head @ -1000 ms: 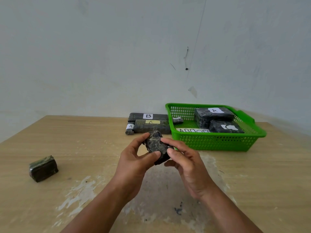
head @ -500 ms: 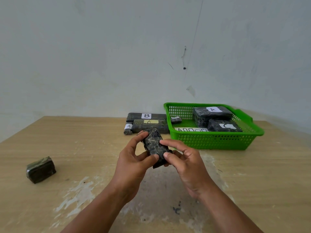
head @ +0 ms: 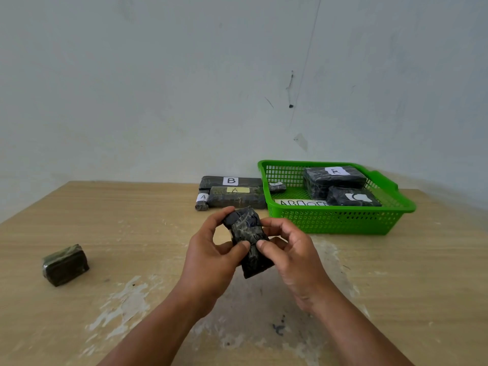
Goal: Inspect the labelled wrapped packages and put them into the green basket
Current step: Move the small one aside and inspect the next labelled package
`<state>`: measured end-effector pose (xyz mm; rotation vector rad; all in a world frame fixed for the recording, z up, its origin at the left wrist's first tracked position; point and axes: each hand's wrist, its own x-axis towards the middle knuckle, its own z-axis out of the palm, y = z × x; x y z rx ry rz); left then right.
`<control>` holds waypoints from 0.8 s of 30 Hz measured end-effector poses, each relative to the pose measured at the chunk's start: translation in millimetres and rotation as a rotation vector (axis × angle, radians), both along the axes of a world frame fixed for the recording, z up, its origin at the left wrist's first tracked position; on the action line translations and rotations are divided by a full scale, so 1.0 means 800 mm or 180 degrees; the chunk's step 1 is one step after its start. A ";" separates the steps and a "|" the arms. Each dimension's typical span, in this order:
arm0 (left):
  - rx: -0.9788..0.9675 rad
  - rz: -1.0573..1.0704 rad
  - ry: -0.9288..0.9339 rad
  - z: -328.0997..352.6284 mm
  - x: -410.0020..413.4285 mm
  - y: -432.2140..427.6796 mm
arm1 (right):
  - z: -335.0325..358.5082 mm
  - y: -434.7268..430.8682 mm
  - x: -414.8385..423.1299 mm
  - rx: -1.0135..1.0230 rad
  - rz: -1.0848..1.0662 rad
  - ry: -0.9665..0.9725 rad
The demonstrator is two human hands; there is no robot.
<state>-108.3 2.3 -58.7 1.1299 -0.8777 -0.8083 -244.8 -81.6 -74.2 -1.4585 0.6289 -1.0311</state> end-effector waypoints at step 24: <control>0.0161 0.0203 0.0173 -0.007 -0.001 -0.007 | -0.004 0.003 0.004 -0.1296 -0.0766 0.0580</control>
